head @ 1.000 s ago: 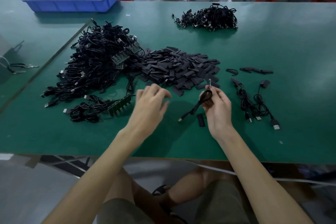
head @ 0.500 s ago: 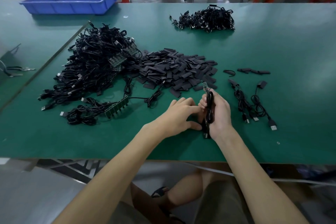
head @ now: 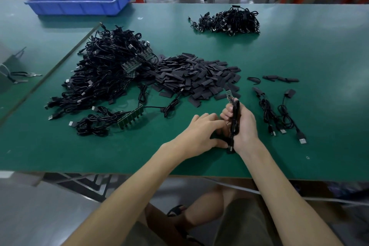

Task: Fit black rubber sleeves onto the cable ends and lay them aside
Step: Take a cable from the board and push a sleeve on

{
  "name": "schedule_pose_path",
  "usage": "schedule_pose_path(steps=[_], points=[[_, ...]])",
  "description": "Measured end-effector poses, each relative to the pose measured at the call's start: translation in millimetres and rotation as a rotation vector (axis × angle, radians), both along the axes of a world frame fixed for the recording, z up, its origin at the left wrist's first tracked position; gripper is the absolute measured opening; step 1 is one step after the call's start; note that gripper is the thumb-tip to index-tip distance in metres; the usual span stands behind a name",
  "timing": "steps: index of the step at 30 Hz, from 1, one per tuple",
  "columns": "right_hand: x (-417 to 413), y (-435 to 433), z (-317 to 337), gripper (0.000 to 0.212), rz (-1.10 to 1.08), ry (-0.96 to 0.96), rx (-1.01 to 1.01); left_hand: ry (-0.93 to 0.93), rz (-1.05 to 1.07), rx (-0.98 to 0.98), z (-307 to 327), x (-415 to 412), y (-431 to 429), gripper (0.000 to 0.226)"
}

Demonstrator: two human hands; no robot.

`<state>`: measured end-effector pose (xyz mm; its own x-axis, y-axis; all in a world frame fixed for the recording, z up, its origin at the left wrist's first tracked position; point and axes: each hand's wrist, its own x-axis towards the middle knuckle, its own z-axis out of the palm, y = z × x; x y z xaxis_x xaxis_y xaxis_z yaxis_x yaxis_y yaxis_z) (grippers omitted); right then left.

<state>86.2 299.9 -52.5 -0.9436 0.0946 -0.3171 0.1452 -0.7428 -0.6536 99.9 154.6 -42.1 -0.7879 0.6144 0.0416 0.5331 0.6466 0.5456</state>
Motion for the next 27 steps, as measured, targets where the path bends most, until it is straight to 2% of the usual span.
schedule_pose_path(steps=[5,9,13,18,20,24,27], points=[[-3,-1,-3,0.029,-0.018,0.035,0.014,0.024,0.013,-0.051,5,5,1,0.022],[-5,2,-4,0.036,0.028,0.01,-0.018,-0.025,0.054,-0.081,8,14,11,0.028],[-6,3,-3,0.04,0.043,0.0,-0.146,-0.107,0.134,-0.033,5,16,15,0.025],[-3,4,-3,0.039,0.047,-0.003,-0.237,-0.166,0.139,0.015,0,8,17,0.024],[-3,4,-1,0.034,0.008,0.022,-0.257,-0.227,0.143,0.111,-2,4,8,0.022],[-3,1,0,0.03,-0.033,0.066,-0.212,-0.353,0.267,0.426,-4,-10,-22,0.017],[-2,-1,0,0.022,-0.03,0.062,0.002,-0.528,0.326,0.846,-5,-22,-47,0.012]])
